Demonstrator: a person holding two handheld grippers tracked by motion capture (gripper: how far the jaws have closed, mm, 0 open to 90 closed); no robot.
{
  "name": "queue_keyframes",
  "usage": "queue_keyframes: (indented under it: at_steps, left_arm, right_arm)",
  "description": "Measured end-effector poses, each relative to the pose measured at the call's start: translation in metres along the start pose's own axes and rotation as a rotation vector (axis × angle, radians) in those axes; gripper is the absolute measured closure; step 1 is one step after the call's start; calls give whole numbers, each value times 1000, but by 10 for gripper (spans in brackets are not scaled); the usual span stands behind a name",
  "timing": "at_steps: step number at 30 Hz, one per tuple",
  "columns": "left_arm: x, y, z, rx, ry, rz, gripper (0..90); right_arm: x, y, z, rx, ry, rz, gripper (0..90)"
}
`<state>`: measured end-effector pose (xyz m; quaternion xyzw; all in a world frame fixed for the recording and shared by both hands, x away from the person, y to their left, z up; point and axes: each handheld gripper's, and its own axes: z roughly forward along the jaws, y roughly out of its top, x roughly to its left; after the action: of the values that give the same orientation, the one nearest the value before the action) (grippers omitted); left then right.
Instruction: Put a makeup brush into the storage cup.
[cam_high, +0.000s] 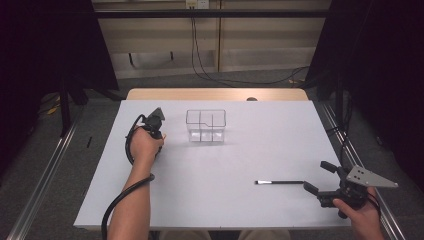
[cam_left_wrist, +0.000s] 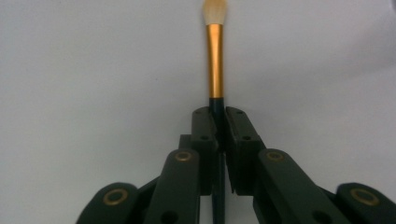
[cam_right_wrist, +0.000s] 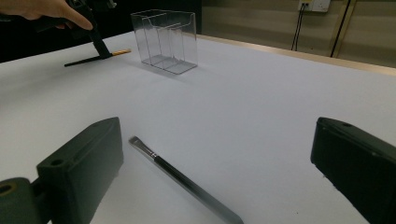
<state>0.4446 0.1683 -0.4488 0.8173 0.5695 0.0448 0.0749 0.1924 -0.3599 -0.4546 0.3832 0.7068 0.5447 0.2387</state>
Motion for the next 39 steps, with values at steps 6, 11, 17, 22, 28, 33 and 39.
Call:
queue_keyframes:
  at_steps: [6,11,17,22,28,33,39]
  left_arm:
    - [2,-2,-1,-17,-9,-11,840]
    - [5,-6,-3,-46,-37,-27,840]
    - [10,-11,-5,-72,-67,-36,840]
    - [15,-17,-10,-132,-105,-66,840]
    - [20,-21,-21,-226,-160,-88,840]
    - [23,-26,-26,-306,-180,-79,840]
    - [25,-34,-30,-380,-222,-84,840]
  right_arm:
    - [-2,-1,-2,-2,-6,5,20]
    - [-2,0,0,-2,-7,5,19]
    - [-2,0,2,6,-1,0,20]
    - [-3,-1,2,3,-3,4,19]
    - [-3,0,1,0,-4,3,19]
    - [-2,0,1,3,-5,3,19]
    - [-2,-1,2,4,-2,3,19]
